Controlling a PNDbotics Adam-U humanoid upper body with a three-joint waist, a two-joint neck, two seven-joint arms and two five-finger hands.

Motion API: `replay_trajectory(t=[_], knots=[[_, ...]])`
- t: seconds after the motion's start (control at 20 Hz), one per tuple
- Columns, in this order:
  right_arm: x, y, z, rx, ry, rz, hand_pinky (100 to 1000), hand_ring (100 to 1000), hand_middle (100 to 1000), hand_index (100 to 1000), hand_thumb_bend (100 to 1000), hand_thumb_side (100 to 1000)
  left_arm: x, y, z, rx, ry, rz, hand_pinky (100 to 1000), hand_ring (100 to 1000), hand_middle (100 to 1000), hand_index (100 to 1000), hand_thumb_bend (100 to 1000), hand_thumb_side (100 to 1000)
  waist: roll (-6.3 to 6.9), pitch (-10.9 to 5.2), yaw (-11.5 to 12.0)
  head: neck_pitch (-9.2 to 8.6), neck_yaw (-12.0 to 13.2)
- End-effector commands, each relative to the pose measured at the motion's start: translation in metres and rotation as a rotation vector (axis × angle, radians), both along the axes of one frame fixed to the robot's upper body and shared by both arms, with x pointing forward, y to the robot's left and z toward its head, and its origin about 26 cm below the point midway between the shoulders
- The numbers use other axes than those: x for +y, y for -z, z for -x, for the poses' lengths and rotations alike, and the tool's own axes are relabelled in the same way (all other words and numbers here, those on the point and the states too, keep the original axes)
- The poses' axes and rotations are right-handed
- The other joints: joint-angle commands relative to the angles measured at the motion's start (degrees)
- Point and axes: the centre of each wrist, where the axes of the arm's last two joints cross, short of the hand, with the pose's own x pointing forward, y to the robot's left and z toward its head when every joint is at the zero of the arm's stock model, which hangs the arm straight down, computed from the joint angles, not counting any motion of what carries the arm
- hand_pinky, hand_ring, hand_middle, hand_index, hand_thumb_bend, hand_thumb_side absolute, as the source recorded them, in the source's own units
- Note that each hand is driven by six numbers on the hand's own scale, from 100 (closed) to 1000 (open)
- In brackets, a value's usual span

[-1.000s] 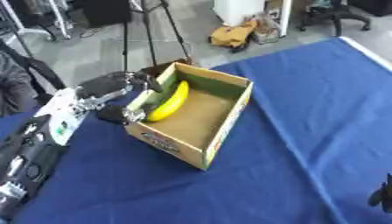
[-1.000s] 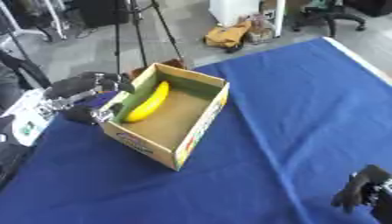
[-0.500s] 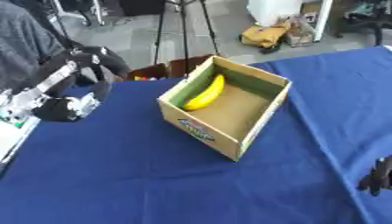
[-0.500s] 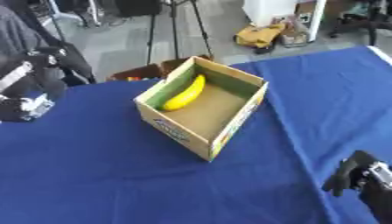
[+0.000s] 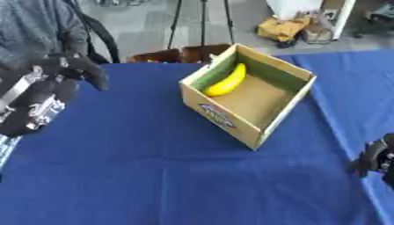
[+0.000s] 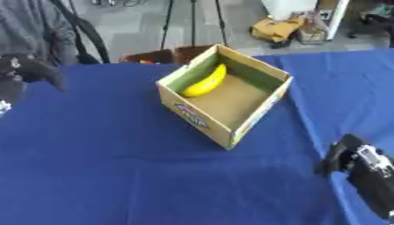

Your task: Pick up objects on the table and place them in the box.

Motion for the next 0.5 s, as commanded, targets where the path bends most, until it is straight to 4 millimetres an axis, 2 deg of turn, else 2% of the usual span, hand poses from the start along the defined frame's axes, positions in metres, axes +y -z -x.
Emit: replay_trajectory(t=[0.05, 0.3, 0.5], knots=[[-0.001, -0.006, 0.001, -0.025, -0.003, -0.001, 507, 376, 325, 493, 100, 784, -0.001, 0.001, 0.002, 0.033, -0.003, 0.032, 607, 596, 615, 764, 100, 702, -0.38, -0.99, 0.24, 1.89, -0.51], [-0.002, -0.002, 0.003, -0.017, 0.007, -0.009, 506, 377, 327, 494, 100, 783, -0.006, 0.021, 0.003, 0.126, -0.004, 0.071, 606, 593, 614, 763, 107, 723, -1.06, -1.48, 1.09, 3.67, -1.1], [-0.001, 0.0, 0.004, -0.015, 0.009, -0.013, 507, 381, 332, 495, 100, 783, -0.008, 0.031, 0.003, 0.171, -0.007, 0.073, 605, 593, 619, 774, 117, 735, -1.45, -1.51, 1.19, 4.11, -1.32]])
